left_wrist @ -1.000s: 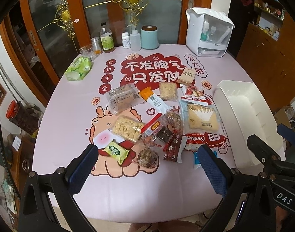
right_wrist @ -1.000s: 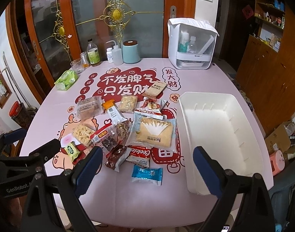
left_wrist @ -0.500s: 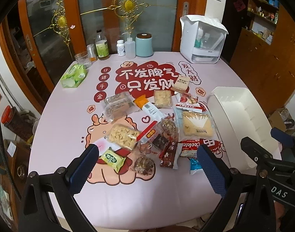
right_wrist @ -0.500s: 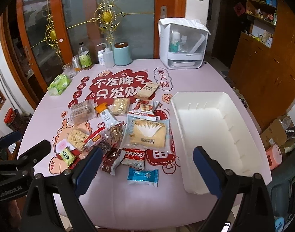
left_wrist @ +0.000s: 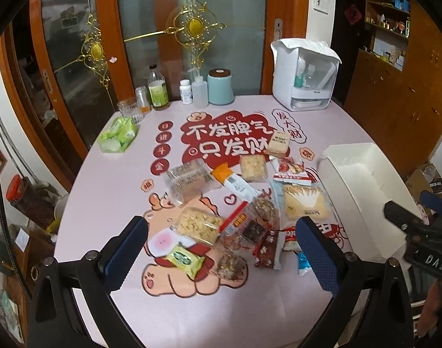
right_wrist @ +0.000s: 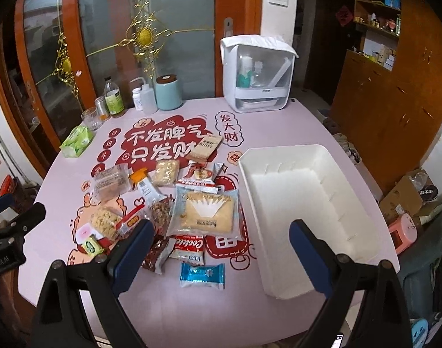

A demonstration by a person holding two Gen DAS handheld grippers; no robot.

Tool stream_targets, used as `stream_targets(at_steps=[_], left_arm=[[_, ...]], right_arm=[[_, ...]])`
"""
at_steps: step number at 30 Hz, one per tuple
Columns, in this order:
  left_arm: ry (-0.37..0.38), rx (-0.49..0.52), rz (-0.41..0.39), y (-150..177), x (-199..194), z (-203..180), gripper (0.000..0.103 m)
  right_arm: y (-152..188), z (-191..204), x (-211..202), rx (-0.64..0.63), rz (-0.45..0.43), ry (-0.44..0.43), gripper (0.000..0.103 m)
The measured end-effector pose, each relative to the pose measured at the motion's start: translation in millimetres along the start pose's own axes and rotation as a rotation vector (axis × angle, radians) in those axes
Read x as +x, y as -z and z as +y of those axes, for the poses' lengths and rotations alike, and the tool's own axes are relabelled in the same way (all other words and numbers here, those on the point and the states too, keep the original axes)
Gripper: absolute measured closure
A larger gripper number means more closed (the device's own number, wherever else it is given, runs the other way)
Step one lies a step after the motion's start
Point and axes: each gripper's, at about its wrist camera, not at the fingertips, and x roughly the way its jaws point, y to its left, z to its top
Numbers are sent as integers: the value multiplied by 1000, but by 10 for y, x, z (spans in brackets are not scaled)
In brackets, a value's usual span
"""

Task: Organize snacks

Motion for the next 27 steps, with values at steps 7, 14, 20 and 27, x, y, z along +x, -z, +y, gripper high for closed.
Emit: stream_targets(at_steps=[7, 14, 20, 27], left_arm=[[10, -7, -2, -120, 26, 194, 2], [60, -15, 27, -133, 139, 251, 2], [102, 28, 58, -15, 339, 179, 2], [135, 89, 101, 176, 691, 53, 2]], right_arm=[[-53, -41, -17, 19, -16, -12, 8], [48, 78, 112, 4, 26, -41, 8], [245, 145, 328, 4, 69, -69, 8], [557, 182, 702, 37, 133, -101, 8]])
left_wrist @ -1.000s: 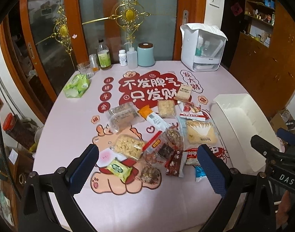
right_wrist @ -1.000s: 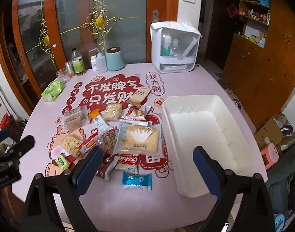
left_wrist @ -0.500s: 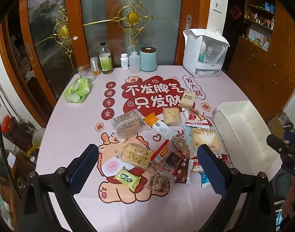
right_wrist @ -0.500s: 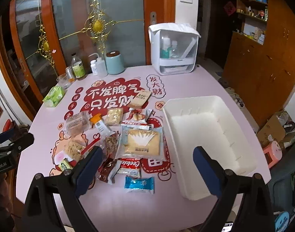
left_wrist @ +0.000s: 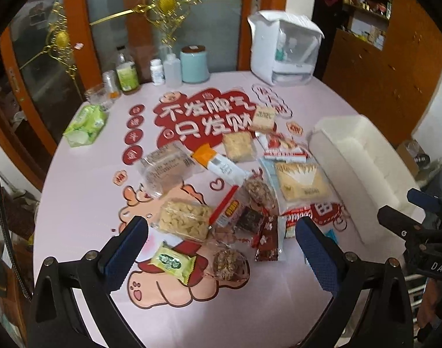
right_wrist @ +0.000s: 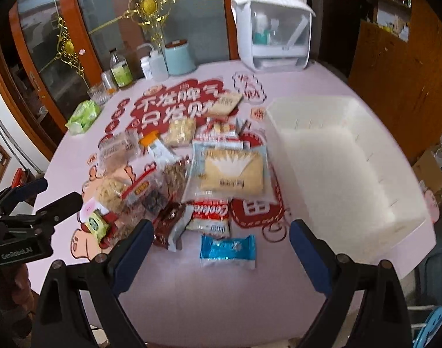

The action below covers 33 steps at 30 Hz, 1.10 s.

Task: Organize snacks
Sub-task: 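Grasp the blue candy with the right tool while the left tool grasps the nut brittle bag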

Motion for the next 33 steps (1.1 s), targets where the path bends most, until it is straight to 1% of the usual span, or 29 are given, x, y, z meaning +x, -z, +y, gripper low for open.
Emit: stream_targets(at_steps=[3, 5, 9, 13, 16, 25, 26, 28, 31, 33], left_arm=[[8, 27, 30, 80, 212, -33, 2], [10, 46, 62, 152, 380, -51, 2], [17, 70, 138, 309, 738, -79, 2], [33, 64, 203, 430, 1035, -54, 2], [46, 50, 247, 494, 1221, -27, 2], [29, 47, 308, 615, 1480, 14, 2], [27, 45, 313, 627, 1501, 23, 2], [16, 51, 295, 638, 1497, 25, 2], [-4, 69, 291, 651, 1516, 7, 2], [-15, 83, 292, 660, 1520, -14, 2]], right_arm=[[116, -8, 221, 8, 29, 3, 8], [207, -25, 417, 23, 74, 6, 8], [330, -31, 708, 37, 127, 6, 8], [416, -51, 988, 45, 181, 25, 8], [458, -57, 1128, 45, 200, 41, 8], [508, -89, 1293, 30, 234, 81, 8], [510, -100, 1307, 30, 237, 81, 12], [515, -98, 1334, 25, 244, 83, 15], [525, -52, 1348, -9, 237, 109, 18], [537, -50, 1345, -11, 231, 108, 20]])
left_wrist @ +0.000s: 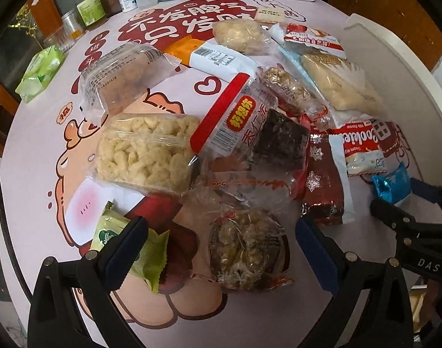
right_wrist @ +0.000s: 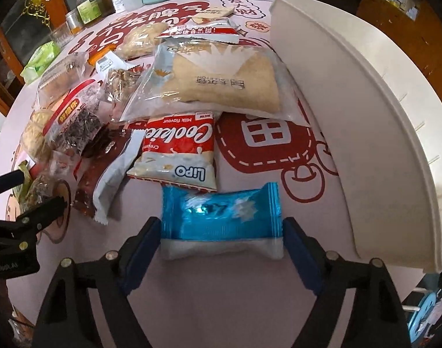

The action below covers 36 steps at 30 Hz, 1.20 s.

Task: Organize snacks
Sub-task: 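Grasp the blue candy with the right tool while the left tool grasps the nut brittle bag, then carry both snacks over the white tray and open both tools to drop them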

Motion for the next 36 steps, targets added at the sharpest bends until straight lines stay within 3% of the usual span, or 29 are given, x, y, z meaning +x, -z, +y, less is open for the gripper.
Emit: stream_targets(at_steps=[6, 8, 14, 17, 18, 21, 28, 36], left_arm=[[-58, -7, 24, 55, -12, -6, 2], [-47, -19, 25, 48, -1, 31, 2], [-52, -17, 22, 35, 8, 26, 5], [-26, 11, 12, 32, -53, -44, 31], [4, 21, 24, 32, -51, -80, 52], [-2, 32, 13, 46, -70, -134, 57], [18, 25, -4, 111, -192, -127, 59], [56, 69, -155, -38, -900, -157, 59]], right_arm=[[31, 32, -28, -17, -19, -3, 27], [41, 67, -48, -32, -32, -9, 38], [54, 123, -76, -46, -44, -15, 51], [64, 118, -86, -45, -53, -24, 57], [64, 119, -98, -43, -57, -29, 57], [70, 132, -117, -53, -59, -26, 60], [96, 127, -325, -25, -67, -42, 61], [-38, 133, -1080, -10, -196, -33, 62]])
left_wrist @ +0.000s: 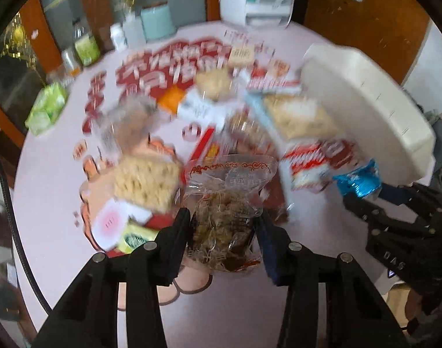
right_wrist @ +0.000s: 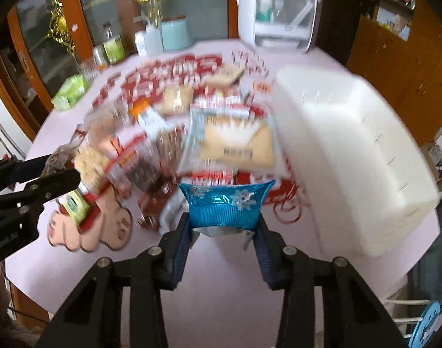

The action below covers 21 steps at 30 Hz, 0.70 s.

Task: Organize snacks
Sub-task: 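Carry both snacks over the white tray and open both tools to drop them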

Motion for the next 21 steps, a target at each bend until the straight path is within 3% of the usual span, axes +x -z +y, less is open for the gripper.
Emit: stream_targets(at_steps=[12, 21], left_arm=[[115, 58, -247, -677, -936, -227, 59], [165, 52, -259, -1178, -946, -760, 59]], right_arm=[[-374, -420, -992, 62, -206, 113, 62], [-674, -1327, -1071, 124, -237, 142, 62]])
